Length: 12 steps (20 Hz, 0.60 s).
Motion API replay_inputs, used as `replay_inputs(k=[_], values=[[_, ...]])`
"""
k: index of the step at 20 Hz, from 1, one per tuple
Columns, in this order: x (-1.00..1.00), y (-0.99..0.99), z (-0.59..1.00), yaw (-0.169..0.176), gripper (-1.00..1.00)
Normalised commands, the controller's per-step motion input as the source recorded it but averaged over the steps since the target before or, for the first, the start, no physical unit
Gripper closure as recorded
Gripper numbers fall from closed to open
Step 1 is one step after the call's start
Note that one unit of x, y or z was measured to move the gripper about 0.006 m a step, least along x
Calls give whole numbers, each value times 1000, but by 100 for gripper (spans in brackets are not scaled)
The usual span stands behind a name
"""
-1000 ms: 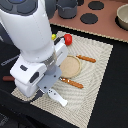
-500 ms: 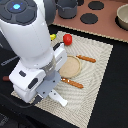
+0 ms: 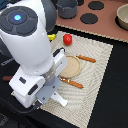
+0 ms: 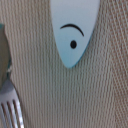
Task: Interact with the objects in diverse but meaningful ways.
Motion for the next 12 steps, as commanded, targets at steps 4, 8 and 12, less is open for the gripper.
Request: replay_inputs(k=[4,8,12], values=[[459,-141,-2,-20,-100],[410,-119,-55,-18,-100],[423,-41,-74,-12,-100]])
